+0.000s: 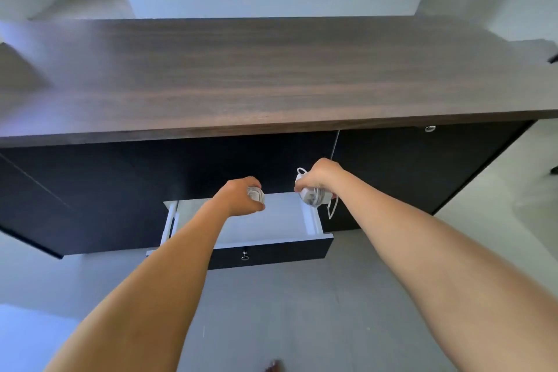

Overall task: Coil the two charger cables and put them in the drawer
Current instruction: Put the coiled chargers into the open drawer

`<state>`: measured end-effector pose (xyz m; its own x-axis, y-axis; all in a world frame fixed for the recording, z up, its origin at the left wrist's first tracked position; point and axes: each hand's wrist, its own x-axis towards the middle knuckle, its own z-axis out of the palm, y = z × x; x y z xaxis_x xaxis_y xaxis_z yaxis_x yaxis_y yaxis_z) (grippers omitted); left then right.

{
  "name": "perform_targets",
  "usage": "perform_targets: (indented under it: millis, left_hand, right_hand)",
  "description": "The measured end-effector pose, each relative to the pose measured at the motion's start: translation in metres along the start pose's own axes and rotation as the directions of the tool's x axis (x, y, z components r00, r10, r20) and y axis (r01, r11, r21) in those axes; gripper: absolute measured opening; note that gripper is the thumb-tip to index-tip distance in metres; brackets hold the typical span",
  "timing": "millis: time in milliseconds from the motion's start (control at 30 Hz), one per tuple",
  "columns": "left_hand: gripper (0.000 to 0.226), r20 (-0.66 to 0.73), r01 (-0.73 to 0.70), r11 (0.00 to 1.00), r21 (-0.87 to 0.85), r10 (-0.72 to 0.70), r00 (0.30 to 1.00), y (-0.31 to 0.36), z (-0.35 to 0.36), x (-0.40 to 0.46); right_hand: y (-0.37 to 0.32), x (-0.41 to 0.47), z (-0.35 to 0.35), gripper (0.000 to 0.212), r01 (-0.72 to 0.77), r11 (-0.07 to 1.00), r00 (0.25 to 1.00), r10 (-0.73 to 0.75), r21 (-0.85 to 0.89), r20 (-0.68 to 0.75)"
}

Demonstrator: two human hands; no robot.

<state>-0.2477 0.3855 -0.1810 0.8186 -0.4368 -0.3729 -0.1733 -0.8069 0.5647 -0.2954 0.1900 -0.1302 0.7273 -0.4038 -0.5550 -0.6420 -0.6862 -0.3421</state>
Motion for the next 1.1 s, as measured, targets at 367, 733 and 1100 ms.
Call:
perform_targets:
  millis: [367,733,1100]
  left_hand:
    - [0.046,-0.089,0.164,0.986,0.037,-0.160,0.983,-0.102,0.073,0.080]
    - [0.041,-0.086,0.286,0.954,-0.089,-0.294,0.952,-0.181,0.186,0.183]
    - [0.051,0.045,0.302,0.949,0.088,-0.307,0.951,-0.216,0.247,0.260]
  right_hand:
    - [0.009,0.110,0.095,0.033,0.087,0.983,0.990,-0.068,0.162,-0.120]
    - [0.047,0.241,0.198,0.056,0.096,0.969,0.987,-0.064,0.228,-0.145]
    - [0.099,0.315,0.261,0.053,0.089,0.977,0.980,-0.051,0.194,-0.194]
